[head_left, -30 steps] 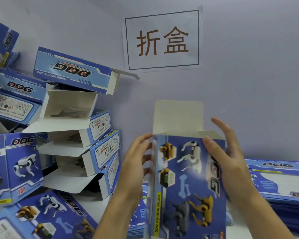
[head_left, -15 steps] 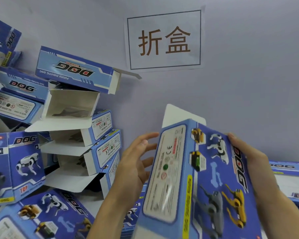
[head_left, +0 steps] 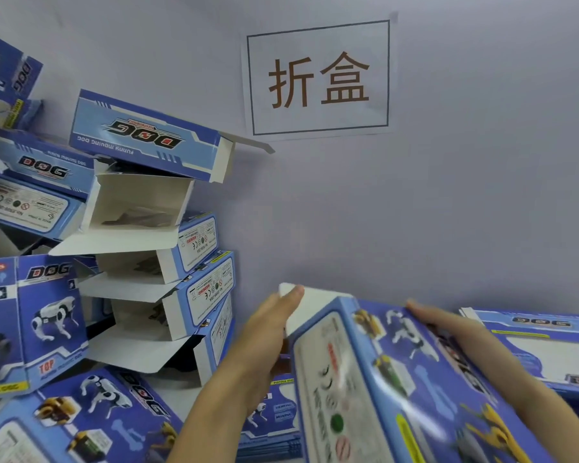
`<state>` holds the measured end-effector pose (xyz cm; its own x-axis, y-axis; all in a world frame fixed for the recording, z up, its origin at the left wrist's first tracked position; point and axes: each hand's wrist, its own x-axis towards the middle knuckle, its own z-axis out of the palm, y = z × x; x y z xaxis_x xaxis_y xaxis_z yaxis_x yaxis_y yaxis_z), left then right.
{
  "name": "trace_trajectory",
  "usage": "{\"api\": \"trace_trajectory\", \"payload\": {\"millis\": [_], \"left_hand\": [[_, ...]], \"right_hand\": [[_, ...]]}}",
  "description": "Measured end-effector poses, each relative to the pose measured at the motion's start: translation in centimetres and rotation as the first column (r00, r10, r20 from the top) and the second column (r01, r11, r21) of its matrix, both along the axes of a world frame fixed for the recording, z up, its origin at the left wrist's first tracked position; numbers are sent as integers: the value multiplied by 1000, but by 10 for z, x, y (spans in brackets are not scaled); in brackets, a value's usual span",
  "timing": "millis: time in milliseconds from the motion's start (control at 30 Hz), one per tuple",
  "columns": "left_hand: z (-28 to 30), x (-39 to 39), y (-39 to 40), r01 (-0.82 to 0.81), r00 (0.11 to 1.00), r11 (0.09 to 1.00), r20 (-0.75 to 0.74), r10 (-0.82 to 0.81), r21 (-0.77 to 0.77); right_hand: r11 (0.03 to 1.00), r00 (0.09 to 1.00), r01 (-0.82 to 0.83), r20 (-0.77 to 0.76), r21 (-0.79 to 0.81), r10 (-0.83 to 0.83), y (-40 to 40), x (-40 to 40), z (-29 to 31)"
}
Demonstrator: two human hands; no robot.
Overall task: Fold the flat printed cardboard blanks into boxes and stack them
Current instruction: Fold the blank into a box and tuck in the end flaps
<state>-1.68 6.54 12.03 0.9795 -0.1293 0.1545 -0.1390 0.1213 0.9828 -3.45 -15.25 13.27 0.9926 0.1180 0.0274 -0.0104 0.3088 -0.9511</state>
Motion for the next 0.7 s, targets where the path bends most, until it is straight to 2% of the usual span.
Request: {"api": "trace_trajectory", "payload": {"millis": [67, 133, 233, 300, 333, 400, 500, 700], "left_hand": [[-4, 3, 4, -45, 999, 998, -4, 45, 44], [-5, 3, 9, -30, 1000, 997, 5, 30, 67], [-6, 1, 12, 22, 999, 999, 22, -23, 45], [-6, 0, 6, 70, 997, 998, 33, -70, 6], [-5, -1, 2, 95, 995, 995, 31, -94, -12], [-6, -2, -6, 135, 991, 989, 12, -134, -63], [-7, -2, -12, 136, 990, 979, -24, -142, -150], [-13, 4, -7, 58, 998, 992, -6, -59, -110]], "right_hand": [[995, 994, -101, -45, 25, 103, 9, -2, 0], [994, 993, -98, -65, 57, 101, 7, 4, -6], [980, 988, -154, 8, 130, 154, 3, 6, -13], [993, 994, -104, 13, -47, 105, -8, 25, -19], [978, 992, -38, 108, -204, 61, -7, 27, -18], [937, 971, 30, 234, -348, 56, 1, 27, -19], [957, 967, 46, 255, -287, 30, 8, 28, -26], [940, 971, 3, 225, -340, 79, 12, 24, -22]]}}
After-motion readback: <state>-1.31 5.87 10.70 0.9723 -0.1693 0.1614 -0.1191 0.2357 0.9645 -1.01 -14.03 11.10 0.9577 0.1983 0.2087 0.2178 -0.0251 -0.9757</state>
